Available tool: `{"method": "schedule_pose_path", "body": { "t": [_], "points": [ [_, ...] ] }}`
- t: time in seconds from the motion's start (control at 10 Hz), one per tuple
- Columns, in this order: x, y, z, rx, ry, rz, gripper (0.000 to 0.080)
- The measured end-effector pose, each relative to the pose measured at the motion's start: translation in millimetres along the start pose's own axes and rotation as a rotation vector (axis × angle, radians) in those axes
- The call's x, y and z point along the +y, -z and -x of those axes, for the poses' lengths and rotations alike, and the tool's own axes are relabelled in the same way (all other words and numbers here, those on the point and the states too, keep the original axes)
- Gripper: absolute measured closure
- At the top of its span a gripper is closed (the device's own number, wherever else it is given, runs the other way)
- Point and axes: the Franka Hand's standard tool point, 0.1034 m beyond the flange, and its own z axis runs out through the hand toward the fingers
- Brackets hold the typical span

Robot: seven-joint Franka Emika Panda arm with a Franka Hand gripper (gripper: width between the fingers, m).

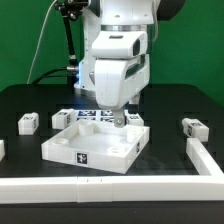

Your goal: Assemble one leg

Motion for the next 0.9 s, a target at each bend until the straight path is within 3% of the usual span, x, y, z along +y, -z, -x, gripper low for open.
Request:
{"method": "schedule_pose_path", "body": {
  "t": [0.2,0.6,0.7,0.9],
  "points": [
    [-9.5,-5.5,2.3,-0.008,-0.025,-0.015,0.015],
    [-54.6,-16.8,24.2,-0.034,-0.026,-0.064,0.015],
    [-60.6,-19.7,33.8,-0.034,-0.021,-0.068,0.015],
    [-60.0,-20.1,34.3,-0.035,-0.028,-0.07,0.015]
  ]
}}
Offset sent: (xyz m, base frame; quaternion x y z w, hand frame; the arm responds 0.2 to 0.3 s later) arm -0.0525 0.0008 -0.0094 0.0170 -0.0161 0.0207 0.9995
